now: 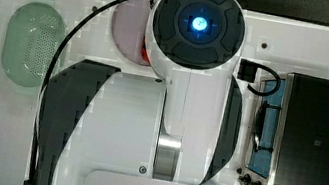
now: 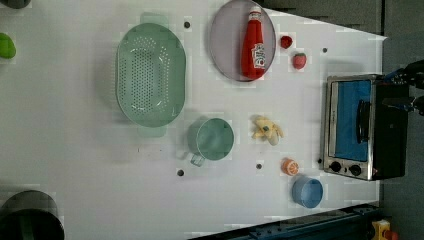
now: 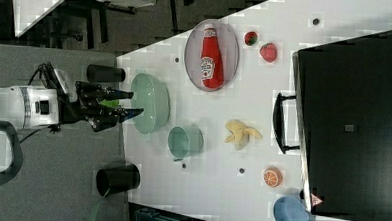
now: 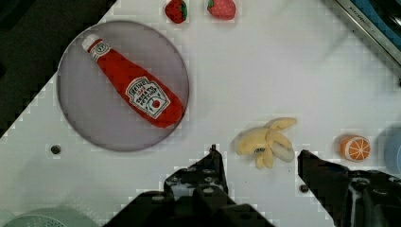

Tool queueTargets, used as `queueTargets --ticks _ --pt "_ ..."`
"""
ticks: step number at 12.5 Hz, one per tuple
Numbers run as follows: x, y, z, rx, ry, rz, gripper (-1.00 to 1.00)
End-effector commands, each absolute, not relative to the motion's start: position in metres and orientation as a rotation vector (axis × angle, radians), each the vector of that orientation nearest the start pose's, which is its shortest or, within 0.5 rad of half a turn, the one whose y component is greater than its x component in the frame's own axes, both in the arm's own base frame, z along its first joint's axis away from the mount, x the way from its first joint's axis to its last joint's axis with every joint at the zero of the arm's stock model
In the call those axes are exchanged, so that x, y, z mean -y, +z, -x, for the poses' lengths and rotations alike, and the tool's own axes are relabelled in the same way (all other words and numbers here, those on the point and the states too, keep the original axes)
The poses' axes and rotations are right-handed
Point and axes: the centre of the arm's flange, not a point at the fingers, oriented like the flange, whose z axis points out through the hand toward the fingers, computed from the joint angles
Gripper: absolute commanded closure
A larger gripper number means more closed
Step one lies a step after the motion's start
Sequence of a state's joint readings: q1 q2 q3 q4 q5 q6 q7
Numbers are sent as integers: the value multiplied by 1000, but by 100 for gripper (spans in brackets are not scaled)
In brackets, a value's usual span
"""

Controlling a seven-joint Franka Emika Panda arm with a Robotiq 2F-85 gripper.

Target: Pick Banana and place it in mug.

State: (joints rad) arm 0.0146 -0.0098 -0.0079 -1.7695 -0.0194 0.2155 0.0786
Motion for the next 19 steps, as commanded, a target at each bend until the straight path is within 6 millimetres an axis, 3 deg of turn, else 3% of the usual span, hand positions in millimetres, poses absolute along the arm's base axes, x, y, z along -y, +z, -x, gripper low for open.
queueTargets --ticks 1,2,3,6,9,13,16,19 --pt "32 619 -418 -1236 85 2896 -56" --pt "32 613 -419 -1237 106 2900 -93" --pt "31 600 -422 -1239 140 2907 -100" --pt "31 549 -446 -1238 131 2909 -100" --pt "29 480 -467 -1195 127 2930 -100" --pt "30 386 -490 -854 82 3039 -100" --pt "30 323 -496 -601 57 3098 -100" --pt "28 256 -492 -533 77 3117 -100"
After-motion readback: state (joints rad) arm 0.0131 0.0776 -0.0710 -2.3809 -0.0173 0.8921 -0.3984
